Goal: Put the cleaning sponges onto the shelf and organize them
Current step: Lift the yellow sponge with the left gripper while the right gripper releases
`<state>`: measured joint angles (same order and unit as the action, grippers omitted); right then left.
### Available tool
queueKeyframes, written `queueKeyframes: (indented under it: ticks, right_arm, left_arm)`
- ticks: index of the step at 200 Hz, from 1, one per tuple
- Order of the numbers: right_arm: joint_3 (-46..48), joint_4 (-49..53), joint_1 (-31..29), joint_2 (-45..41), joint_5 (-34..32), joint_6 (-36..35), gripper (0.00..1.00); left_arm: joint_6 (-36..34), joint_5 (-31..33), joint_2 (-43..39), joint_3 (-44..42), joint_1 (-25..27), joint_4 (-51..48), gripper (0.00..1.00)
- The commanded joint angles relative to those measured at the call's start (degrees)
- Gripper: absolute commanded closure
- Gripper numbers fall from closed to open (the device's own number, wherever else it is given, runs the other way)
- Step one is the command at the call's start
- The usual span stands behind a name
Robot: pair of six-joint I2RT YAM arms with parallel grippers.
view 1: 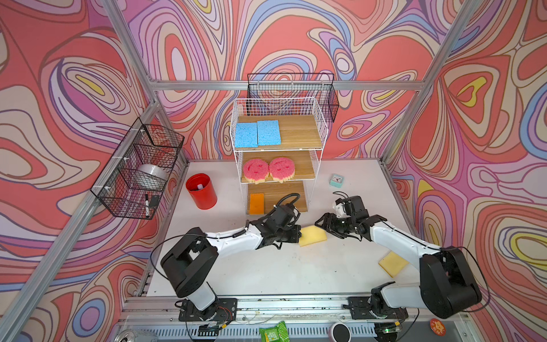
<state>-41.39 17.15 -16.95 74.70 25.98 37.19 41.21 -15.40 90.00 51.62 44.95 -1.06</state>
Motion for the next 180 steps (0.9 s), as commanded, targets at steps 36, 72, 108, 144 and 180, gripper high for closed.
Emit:
queueKeyframes:
  ticks: [36, 72, 108, 144, 180]
  right_arm:
    - [4.3, -12.6, 0.0, -12.1, 6.3, 4.7, 0.19]
    - [5.6, -14.7, 0.0, -13.7, 10.1, 4.3, 0.13]
    - [6.7, -17.0, 0.0, -14.6, 10.5, 4.2, 0.17]
    - [6.9, -16.5, -0.1, -12.9, 9.3, 4.5, 0.20]
    - [6.6, -13.7, -1.3, -12.3, 5.6, 4.0, 0.22]
  left_arm:
    - [7.8, -11.6, -0.9, -7.6, -6.2, 6.6, 1.00]
    - [20.1, -23.4, 5.1, -12.5, -6.3, 28.2, 1.00]
    - [30.7, -25.0, 9.5, -17.0, -6.8, 45.8, 1.00]
    - [30.1, -18.0, 5.1, -19.1, -7.5, 41.4, 1.00]
    - [33.1, -12.6, 2.9, -20.8, -8.2, 42.2, 1.00]
